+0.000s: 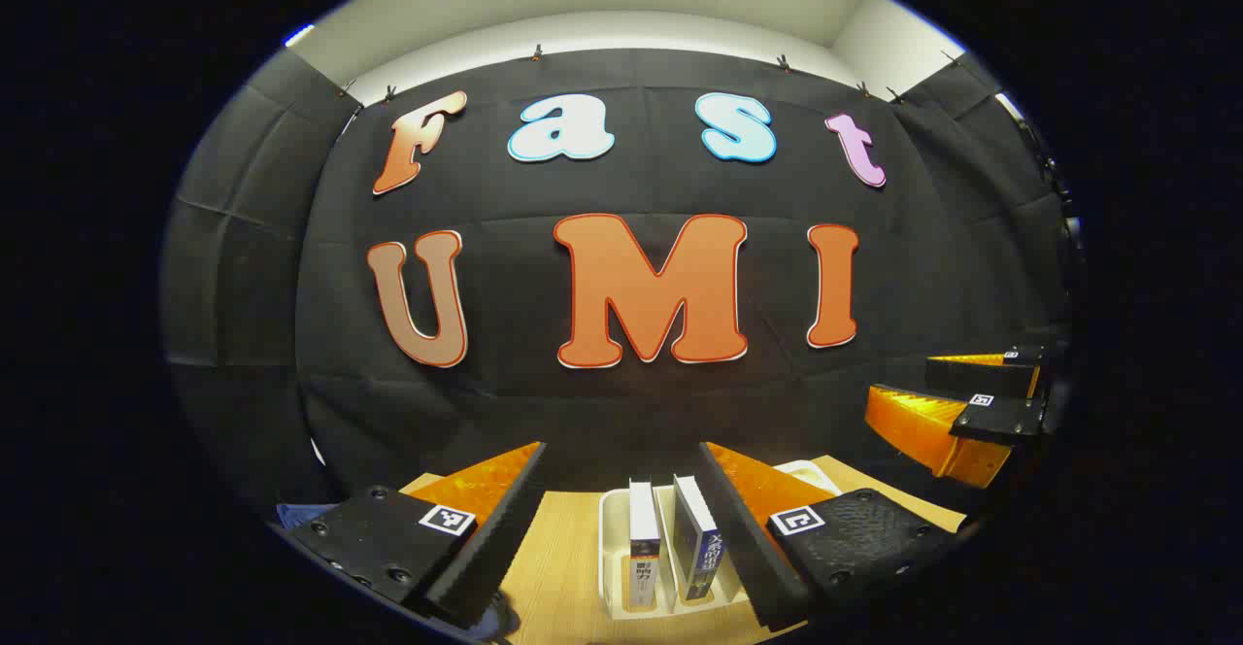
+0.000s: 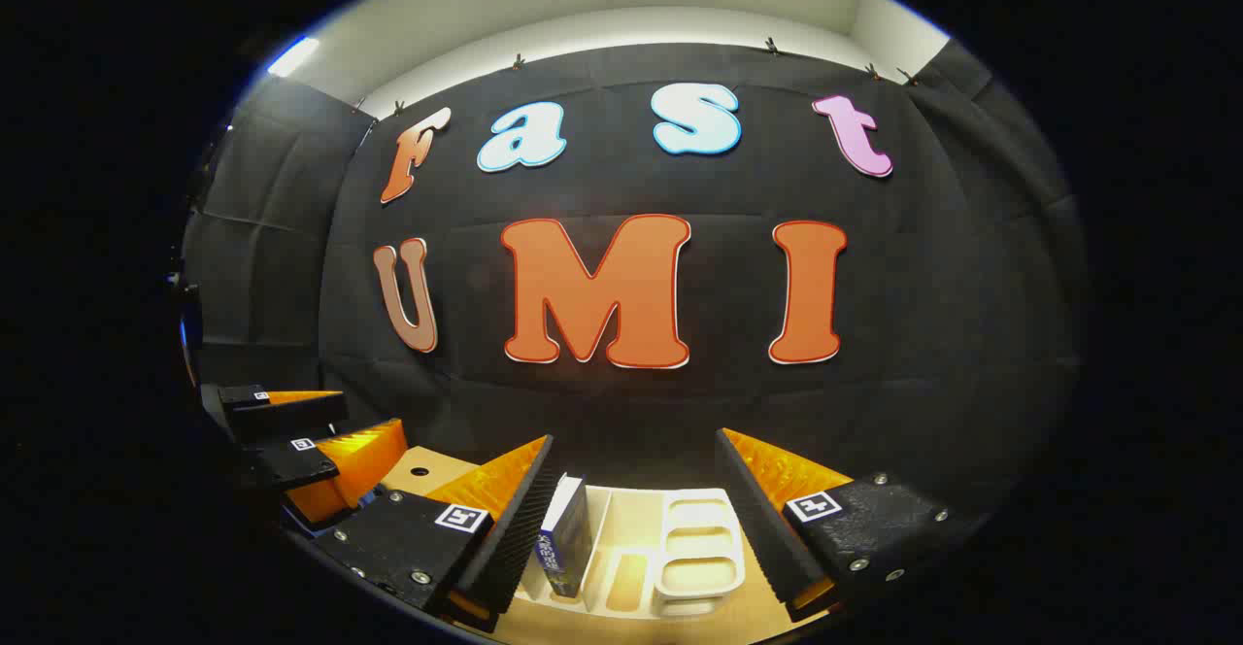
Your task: Open the schoolbag, grab two books from the bookshelf and put them into the schoolbag.
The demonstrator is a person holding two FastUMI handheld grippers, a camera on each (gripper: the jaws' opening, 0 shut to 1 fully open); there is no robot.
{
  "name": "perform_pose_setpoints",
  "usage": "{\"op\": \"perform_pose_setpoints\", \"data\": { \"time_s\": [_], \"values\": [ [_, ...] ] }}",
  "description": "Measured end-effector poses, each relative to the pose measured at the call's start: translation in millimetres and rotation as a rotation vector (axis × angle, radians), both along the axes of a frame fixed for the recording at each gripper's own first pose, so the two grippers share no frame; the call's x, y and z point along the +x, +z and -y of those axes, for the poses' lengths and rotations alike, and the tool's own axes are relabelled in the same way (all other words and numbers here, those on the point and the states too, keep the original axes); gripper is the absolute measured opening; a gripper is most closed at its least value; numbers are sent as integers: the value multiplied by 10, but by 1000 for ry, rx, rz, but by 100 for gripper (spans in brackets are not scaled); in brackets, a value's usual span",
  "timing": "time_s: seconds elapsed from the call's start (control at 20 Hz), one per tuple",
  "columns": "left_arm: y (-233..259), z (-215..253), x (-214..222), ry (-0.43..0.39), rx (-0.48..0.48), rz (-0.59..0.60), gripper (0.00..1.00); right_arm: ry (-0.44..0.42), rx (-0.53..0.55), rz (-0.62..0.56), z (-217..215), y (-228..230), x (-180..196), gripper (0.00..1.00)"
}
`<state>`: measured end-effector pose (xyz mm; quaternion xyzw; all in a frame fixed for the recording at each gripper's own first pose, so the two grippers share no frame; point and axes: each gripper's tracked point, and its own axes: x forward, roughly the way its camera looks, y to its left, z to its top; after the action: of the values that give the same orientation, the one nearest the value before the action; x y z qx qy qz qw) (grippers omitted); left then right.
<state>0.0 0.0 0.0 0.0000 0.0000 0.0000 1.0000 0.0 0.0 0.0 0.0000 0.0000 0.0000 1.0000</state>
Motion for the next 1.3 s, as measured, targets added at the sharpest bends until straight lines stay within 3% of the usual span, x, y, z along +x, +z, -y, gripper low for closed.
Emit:
{"op": "perform_pose_setpoints", "data": {
  "time_s": [0.05,0.1,0.5,0.95,1.0,1.05,1.3],
  "values": [
    [6,-41,29,3,5,1,94,-11,-7,-5,9,-2,19,100],
    [-7,-83,64,3,3,2,94,-20,-8,-4,4,12,36,95],
    [-84,-271,124,13,2,-15,94,-56,-7,2,-21,35,89,95],
    [-101,-334,87,23,-2,-19,94,-52,-28,-17,-110,-2,86,95],
    [-96,-339,94,24,-3,-21,94,-48,-28,-22,-125,-20,80,100],
    [-100,-341,79,25,-2,-21,94,-47,-27,-24,-129,-16,81,95],
    [-109,-362,55,22,-8,-28,94,-43,-32,-25,-166,-15,46,95]
  ]
}}
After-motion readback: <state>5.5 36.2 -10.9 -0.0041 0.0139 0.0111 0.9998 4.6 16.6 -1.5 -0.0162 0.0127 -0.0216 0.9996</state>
